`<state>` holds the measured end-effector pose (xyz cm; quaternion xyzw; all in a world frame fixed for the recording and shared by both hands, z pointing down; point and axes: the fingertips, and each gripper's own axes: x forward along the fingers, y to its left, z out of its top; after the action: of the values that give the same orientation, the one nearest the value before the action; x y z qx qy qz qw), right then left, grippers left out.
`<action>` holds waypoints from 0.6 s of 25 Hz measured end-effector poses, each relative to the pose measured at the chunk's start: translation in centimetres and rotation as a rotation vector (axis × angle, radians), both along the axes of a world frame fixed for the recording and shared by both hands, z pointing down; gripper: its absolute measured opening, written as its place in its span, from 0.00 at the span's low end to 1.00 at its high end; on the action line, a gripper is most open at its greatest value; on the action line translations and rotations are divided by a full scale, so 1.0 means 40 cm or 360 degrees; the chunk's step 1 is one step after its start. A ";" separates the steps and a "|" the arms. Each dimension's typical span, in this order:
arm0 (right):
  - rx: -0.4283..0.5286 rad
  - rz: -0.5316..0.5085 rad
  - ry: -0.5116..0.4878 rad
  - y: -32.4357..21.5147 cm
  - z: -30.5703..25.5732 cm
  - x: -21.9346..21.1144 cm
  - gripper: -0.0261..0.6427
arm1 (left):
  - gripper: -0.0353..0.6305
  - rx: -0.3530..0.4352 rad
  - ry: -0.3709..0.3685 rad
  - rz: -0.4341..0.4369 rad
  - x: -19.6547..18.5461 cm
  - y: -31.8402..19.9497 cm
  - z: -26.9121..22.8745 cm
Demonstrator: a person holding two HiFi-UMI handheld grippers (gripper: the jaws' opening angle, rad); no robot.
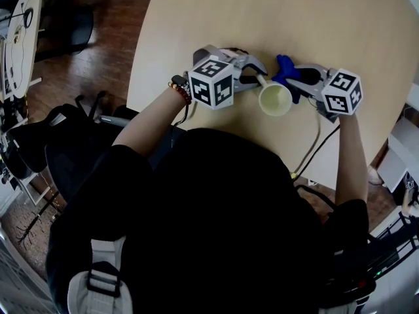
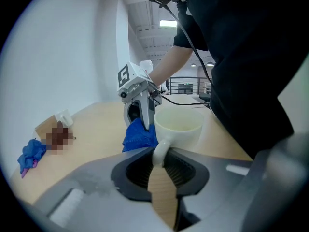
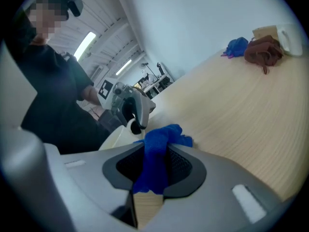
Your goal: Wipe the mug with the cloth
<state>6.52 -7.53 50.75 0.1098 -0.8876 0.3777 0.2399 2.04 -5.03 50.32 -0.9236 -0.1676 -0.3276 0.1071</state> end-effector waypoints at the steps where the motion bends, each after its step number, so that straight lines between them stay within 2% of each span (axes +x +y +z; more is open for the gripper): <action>1: -0.0044 0.0027 -0.0080 0.000 -0.012 -0.002 0.20 | 0.15 0.0011 -0.0002 -0.0001 0.004 -0.002 0.000; 5: -0.0184 0.0089 -0.0479 -0.011 -0.108 -0.004 0.20 | 0.15 0.0033 -0.0007 0.0015 0.013 -0.002 0.003; 7: -0.0207 0.0059 -0.0579 -0.020 -0.148 -0.006 0.20 | 0.16 0.0037 -0.0010 0.0032 0.018 -0.005 0.004; 10: -0.0233 -0.0037 -0.0543 -0.018 -0.152 -0.022 0.20 | 0.16 0.0039 -0.0015 0.0048 0.026 -0.009 0.005; 15: -0.0282 -0.0134 -0.0355 -0.009 -0.088 -0.051 0.20 | 0.16 0.0063 -0.0012 0.0059 0.043 -0.012 0.006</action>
<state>4.47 -7.90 47.24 0.0082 -0.8757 0.4540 0.1641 3.76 -5.50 50.56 -0.9167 -0.1787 -0.3324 0.1309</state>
